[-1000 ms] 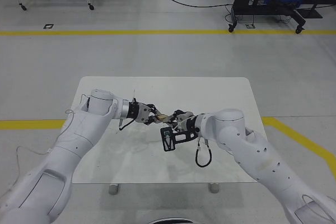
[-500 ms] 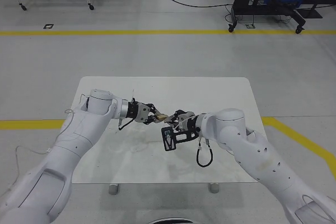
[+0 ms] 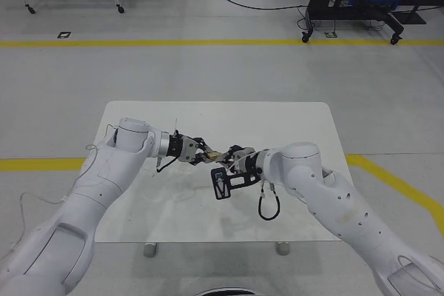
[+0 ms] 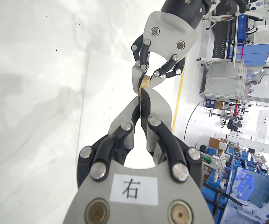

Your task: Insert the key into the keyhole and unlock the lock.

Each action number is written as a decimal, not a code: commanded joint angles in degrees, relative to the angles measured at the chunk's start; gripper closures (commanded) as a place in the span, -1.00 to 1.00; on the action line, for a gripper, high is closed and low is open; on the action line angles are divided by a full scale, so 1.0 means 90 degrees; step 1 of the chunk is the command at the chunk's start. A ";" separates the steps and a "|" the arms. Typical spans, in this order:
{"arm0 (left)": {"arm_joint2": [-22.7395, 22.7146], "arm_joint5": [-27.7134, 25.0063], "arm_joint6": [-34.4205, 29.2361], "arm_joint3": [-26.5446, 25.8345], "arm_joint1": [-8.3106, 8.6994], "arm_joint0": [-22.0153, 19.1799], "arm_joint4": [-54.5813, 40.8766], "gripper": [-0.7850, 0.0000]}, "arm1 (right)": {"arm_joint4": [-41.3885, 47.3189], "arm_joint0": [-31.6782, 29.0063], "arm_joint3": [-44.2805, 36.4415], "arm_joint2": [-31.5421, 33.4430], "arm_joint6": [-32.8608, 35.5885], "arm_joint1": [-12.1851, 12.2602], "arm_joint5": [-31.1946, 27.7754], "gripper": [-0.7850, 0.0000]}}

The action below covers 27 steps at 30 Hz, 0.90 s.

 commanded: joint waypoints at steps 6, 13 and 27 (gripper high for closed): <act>0.0012 -0.0024 -0.0027 -0.0040 0.0010 0.0014 0.0018 1.00 | 0.0027 0.0021 0.0016 -0.0032 0.0083 -0.0019 0.0024 1.00; 0.0015 -0.0030 -0.0032 -0.0098 0.0027 0.0036 0.0000 1.00 | 0.0058 0.0035 0.0010 -0.0068 0.0243 -0.0040 0.0033 1.00; -0.0018 -0.0027 0.0001 -0.0181 0.0066 0.0070 -0.0035 1.00 | 0.0190 0.0141 0.0087 -0.0187 0.0546 -0.0115 0.0098 0.09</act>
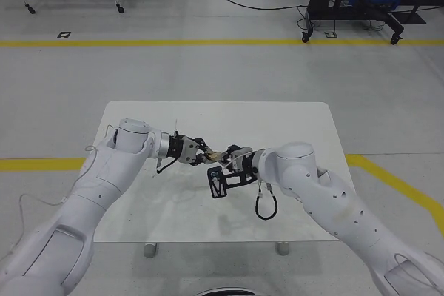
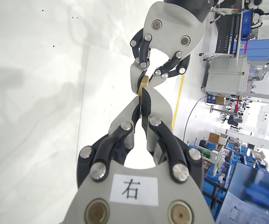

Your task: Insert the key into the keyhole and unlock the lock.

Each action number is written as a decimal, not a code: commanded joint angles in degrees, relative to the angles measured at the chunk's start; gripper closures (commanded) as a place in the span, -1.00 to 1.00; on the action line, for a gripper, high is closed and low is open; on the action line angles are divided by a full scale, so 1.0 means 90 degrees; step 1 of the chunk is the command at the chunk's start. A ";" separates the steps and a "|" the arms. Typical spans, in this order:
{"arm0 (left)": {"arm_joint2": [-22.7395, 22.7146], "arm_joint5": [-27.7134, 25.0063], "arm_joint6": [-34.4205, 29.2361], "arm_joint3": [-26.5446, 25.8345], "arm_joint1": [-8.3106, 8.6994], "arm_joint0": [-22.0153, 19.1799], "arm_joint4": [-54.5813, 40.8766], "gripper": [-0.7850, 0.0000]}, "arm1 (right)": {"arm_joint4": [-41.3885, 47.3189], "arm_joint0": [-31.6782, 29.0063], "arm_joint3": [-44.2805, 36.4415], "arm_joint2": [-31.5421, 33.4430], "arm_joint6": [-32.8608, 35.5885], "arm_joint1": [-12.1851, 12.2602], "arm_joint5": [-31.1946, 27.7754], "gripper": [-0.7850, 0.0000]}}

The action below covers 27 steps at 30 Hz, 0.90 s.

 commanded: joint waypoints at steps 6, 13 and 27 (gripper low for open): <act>-0.0095 -0.0105 0.0233 -0.0058 0.0006 0.0025 -0.0065 1.00 | 0.0125 -0.0162 -0.0175 0.0284 -0.0225 0.0041 0.0229 -0.59; -0.0314 -0.0531 0.0454 -0.0023 -0.0017 0.0059 -0.0408 1.00 | 0.0140 -0.0868 -0.0582 0.1122 -0.1362 0.0249 0.0480 0.29; -0.0641 -0.3066 0.2043 -0.0973 0.0003 0.0640 0.0478 1.00 | 0.0557 -0.1127 0.0693 0.1825 -0.3752 0.0471 -0.0301 1.00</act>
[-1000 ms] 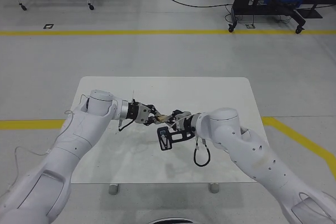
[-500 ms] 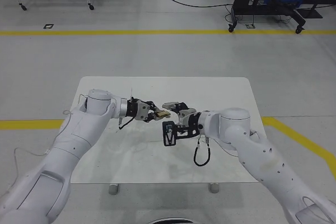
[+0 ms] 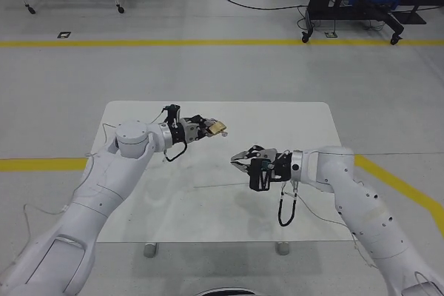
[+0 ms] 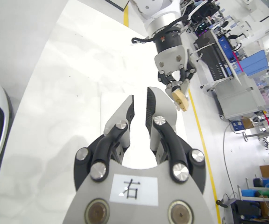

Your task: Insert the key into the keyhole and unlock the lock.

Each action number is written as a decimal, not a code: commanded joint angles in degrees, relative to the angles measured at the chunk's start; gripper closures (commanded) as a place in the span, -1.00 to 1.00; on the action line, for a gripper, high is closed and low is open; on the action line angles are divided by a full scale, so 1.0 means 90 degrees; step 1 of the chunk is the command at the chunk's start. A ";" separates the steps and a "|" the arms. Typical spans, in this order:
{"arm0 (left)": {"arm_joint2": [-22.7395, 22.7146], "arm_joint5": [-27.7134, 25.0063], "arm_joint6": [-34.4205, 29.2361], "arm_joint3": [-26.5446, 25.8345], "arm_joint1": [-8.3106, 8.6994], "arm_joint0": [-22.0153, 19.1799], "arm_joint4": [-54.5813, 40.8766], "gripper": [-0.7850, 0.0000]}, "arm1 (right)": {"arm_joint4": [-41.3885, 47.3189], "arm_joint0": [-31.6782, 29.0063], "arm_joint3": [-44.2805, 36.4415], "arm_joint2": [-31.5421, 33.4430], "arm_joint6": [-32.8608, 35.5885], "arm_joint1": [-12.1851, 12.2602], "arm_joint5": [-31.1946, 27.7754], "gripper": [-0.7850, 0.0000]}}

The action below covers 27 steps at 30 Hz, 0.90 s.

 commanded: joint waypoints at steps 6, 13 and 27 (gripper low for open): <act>-0.0092 0.0043 -0.0457 -0.0229 0.0044 0.0150 0.0104 1.00 | 0.0328 0.0319 0.0431 -0.0195 -0.0061 -0.0047 0.0004 1.00; -0.0169 0.0037 -0.0525 -0.0320 0.0046 0.0214 0.0165 1.00 | 0.0560 0.0646 0.0750 -0.0474 0.0126 -0.0115 0.0037 1.00; -0.0226 0.0010 -0.0945 -0.0606 0.0076 0.0287 0.0527 1.00 | 0.1099 0.1024 0.1108 -0.0738 0.0721 -0.0207 0.0179 1.00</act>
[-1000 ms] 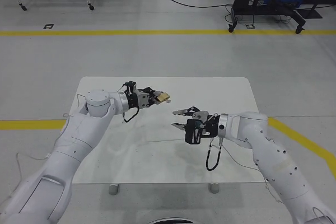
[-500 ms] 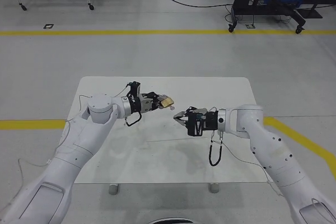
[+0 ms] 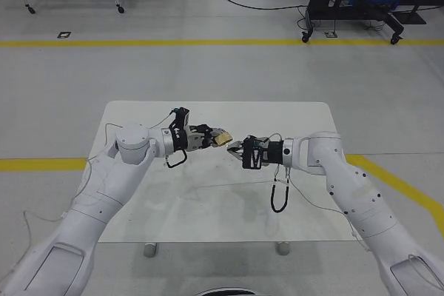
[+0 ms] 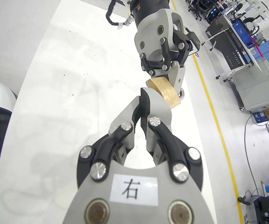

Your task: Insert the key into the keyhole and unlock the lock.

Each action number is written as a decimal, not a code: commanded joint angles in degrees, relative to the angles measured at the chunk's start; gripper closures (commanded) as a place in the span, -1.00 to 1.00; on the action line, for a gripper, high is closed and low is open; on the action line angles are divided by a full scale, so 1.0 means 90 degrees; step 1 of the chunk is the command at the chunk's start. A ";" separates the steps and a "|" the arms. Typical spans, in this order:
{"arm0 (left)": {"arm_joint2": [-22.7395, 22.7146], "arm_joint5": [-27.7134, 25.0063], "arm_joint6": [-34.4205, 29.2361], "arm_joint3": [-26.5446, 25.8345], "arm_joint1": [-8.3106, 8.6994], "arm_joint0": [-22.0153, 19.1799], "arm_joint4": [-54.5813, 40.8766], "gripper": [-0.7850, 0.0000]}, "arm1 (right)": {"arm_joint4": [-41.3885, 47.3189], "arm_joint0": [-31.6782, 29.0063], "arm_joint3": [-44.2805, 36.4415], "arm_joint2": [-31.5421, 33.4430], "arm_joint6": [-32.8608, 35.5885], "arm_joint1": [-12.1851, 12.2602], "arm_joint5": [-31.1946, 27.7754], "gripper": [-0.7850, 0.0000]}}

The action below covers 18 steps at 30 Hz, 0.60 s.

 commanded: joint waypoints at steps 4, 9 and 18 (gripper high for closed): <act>-0.0080 -0.0032 0.0015 -0.0099 0.0016 0.0052 0.0071 1.00 | 0.0085 -0.0015 -0.0088 -0.0019 0.0094 0.0001 0.0024 1.00; -0.0316 -0.0134 0.0318 -0.0159 0.0038 0.0178 -0.0056 1.00 | 0.0022 -0.0387 -0.0421 0.0215 -0.0110 0.0086 0.0110 -1.00; -0.0480 -0.0201 0.0507 -0.0206 0.0058 0.0268 -0.0111 1.00 | -0.0050 -0.0571 -0.0575 0.0336 -0.0162 0.0130 0.0122 -1.00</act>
